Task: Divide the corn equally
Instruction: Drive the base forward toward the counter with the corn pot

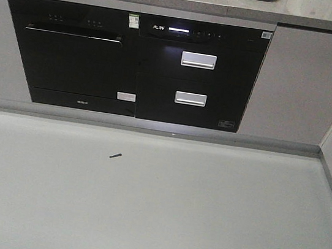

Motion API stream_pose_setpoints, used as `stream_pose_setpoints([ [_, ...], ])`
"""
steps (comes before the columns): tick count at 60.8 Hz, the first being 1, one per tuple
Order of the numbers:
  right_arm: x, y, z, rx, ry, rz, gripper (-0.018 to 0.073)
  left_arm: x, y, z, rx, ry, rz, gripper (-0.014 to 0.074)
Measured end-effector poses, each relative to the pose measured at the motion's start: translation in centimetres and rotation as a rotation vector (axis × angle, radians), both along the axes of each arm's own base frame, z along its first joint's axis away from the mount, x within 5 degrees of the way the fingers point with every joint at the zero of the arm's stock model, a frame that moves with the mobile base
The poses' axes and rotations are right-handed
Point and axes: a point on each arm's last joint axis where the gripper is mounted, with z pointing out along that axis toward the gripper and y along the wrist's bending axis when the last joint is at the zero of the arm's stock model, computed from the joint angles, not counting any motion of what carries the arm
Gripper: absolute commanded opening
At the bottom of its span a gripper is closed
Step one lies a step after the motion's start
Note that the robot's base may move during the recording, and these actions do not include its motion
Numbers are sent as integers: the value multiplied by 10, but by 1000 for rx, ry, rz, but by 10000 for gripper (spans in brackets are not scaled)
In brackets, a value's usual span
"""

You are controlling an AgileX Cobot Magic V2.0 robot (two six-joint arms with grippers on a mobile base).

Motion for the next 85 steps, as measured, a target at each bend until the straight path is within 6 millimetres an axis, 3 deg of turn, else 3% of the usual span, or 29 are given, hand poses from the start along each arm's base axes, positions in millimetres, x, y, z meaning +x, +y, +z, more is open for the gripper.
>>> stream_pose_setpoints([
  [85, 0, 0, 0, 0, 0, 0, -5, 0, 0, 0, 0, 0, 0, -6],
])
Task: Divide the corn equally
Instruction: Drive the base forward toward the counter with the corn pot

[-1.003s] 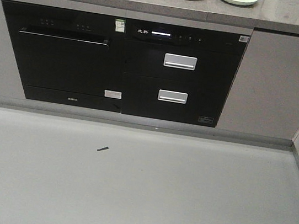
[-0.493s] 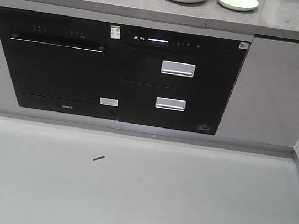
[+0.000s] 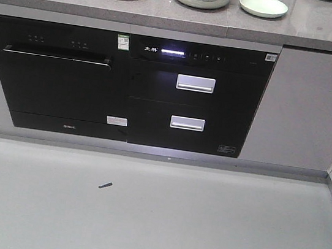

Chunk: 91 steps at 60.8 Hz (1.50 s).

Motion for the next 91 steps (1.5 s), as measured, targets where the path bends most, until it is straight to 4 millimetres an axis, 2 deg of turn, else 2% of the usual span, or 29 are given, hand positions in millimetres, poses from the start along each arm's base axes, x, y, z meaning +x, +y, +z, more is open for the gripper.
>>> stream_pose_setpoints([
  [91, 0, 0, 0, 0, 0, 0, -5, 0, 0, 0, 0, 0, 0, -6],
])
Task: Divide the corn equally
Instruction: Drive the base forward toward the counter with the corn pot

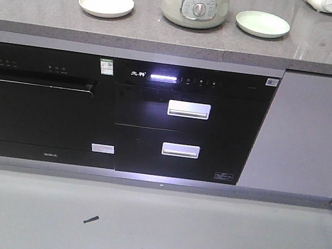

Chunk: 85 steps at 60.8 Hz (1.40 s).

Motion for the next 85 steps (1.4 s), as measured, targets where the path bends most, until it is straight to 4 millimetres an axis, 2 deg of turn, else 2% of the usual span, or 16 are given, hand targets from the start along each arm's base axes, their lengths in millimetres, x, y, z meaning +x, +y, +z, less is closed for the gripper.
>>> stream_pose_setpoints([
  [85, 0, 0, 0, 0, 0, 0, -5, 0, 0, 0, 0, 0, 0, -6],
])
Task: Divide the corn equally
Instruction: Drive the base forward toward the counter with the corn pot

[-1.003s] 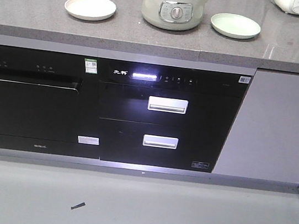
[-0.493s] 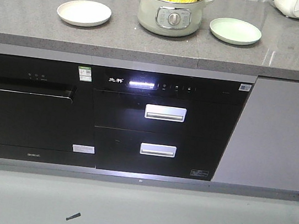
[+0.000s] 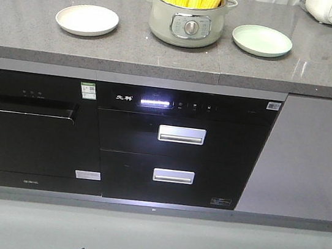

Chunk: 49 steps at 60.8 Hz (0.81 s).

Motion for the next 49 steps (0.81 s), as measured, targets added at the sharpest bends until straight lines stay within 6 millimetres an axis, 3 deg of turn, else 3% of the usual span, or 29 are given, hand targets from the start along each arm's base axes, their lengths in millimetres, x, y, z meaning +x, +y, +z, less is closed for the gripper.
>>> stream_pose_setpoints([
  [49, 0, 0, 0, 0, 0, 0, -5, 0, 0, 0, 0, 0, 0, -6],
])
